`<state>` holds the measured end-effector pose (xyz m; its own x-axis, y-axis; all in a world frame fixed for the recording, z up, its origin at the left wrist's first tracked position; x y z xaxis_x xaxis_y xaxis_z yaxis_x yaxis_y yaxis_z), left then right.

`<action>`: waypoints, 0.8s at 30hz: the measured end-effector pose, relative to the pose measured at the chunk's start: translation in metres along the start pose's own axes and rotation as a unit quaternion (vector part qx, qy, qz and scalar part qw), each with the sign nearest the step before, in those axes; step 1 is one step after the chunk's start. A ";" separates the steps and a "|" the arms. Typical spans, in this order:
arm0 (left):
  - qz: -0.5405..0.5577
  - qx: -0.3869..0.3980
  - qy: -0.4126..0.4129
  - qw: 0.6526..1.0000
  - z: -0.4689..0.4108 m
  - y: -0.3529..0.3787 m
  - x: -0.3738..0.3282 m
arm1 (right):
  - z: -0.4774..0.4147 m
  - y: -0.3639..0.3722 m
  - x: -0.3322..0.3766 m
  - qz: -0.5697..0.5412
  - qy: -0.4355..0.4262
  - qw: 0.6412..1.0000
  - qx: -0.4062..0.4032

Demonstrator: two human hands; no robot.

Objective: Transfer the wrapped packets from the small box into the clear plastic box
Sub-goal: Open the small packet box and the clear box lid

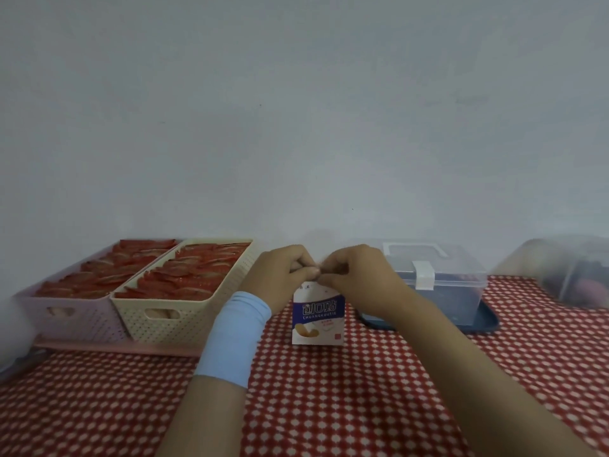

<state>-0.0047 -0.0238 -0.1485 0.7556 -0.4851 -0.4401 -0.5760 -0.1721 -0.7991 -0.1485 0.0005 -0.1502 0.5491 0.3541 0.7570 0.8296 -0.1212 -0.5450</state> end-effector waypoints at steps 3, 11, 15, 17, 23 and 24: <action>0.005 0.004 0.004 1.000 -0.002 0.003 -0.001 | -0.002 -0.004 -0.002 -0.001 0.005 1.000 0.001; 0.030 0.016 0.006 0.999 0.001 0.007 0.000 | 0.003 -0.004 -0.006 -0.005 0.027 1.000 0.006; 0.017 0.005 0.007 1.000 0.003 0.004 -0.004 | 0.005 -0.003 -0.005 -0.017 0.035 0.999 0.010; 0.012 0.006 0.015 1.000 0.004 0.001 -0.007 | 0.005 -0.001 -0.003 -0.017 0.038 0.999 0.011; 0.127 0.115 -0.037 0.985 0.010 0.013 0.005 | 0.006 0.000 0.012 -0.003 -0.001 1.000 -0.008; 0.136 0.136 -0.046 0.980 0.012 0.020 0.008 | 0.006 0.000 0.011 0.008 -0.001 1.000 -0.012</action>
<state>-0.0063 -0.0204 -0.1732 0.6172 -0.4006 -0.6772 -0.6651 0.1941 -0.7210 -0.1428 0.0097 -0.1443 0.5624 0.3530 0.7477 0.8228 -0.1497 -0.5482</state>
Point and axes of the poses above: each hand's wrist, its own z-axis away from the middle knuckle, its own y-axis out of the palm, x = y × z, the point moved 8 cm from there along -z, towards the middle knuckle, and after that the axes turned 12 degrees about -z, right-handed, at the moved point
